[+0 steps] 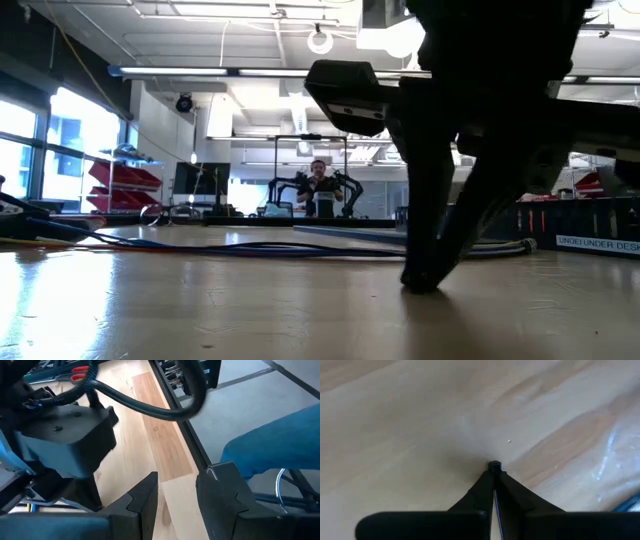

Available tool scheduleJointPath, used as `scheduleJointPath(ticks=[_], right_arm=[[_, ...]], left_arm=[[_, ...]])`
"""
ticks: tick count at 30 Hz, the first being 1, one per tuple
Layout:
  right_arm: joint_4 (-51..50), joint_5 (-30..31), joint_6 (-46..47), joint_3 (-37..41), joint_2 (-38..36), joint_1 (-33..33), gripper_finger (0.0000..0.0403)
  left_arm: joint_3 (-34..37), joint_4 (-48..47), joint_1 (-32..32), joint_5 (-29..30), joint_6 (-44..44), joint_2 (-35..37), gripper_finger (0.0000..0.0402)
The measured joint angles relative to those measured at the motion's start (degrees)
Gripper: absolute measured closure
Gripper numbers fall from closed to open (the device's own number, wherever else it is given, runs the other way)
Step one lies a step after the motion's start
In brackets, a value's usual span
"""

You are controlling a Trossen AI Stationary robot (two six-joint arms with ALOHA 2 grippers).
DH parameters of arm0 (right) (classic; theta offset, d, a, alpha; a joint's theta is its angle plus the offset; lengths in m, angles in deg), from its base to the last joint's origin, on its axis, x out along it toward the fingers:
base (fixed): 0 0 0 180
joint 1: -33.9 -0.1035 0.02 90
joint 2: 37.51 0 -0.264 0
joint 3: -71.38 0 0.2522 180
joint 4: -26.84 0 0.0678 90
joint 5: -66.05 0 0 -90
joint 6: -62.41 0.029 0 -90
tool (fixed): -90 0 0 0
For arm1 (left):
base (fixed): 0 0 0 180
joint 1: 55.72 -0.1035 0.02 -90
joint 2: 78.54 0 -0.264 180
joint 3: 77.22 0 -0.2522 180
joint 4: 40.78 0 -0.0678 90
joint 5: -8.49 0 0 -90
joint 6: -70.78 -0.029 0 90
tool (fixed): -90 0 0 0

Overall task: Ziptie cables
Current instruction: Wrap the black zip tie on the cables

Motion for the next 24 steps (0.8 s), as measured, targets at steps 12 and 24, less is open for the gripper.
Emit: scheduleJointPath(ticks=[12, 24], right_arm=[[10.13, 9.34, 10.88, 1.67, -0.56, -3.45, 0.0403], [36.28, 21.15, 24.14, 21.23, -8.34, -7.45, 0.0403]], left_arm=[[0.00, -2.91, 0.93, 0.42, 3.40, 0.00, 0.0286], [4.92, -3.42, 2.14, 5.09, 12.42, -0.04, 0.0286]])
